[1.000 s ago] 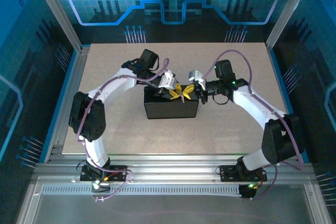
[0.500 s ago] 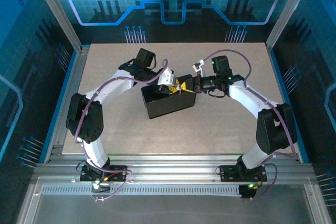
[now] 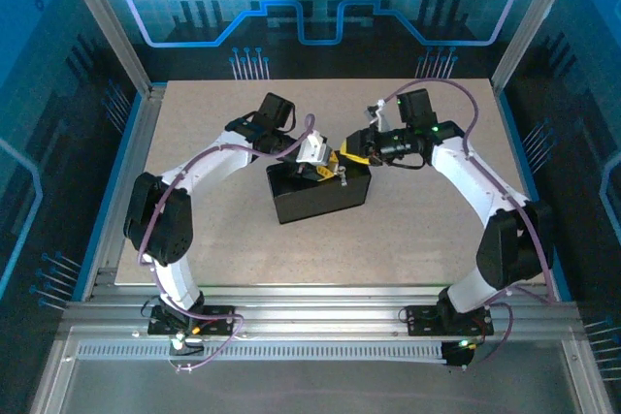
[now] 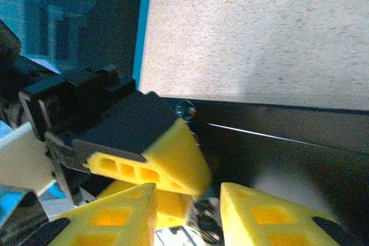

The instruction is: Unlock the padlock with the key

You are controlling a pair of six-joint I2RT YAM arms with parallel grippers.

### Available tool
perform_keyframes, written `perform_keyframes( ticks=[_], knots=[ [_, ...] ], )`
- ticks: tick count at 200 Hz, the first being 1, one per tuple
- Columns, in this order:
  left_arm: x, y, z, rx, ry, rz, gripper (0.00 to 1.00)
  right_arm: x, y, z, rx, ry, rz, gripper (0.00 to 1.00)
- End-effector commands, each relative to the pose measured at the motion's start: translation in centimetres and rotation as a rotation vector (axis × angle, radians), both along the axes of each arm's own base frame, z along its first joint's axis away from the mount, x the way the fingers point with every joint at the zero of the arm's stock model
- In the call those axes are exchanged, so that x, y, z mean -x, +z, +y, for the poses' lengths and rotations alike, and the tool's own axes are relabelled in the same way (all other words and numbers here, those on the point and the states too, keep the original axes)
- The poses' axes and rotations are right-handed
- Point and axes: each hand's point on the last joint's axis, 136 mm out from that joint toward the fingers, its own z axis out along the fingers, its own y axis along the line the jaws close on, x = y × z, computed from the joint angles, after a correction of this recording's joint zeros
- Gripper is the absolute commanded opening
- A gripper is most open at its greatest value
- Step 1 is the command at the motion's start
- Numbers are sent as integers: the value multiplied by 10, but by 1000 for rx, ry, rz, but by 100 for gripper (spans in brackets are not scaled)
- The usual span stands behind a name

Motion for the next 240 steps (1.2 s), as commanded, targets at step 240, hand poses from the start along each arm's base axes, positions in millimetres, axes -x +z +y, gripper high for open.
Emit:
perform_keyframes(
  ticks=[240],
  knots=[
    [25,30,14,64,-147,186,0,27,6,12,782,604,-1755,24]
  ],
)
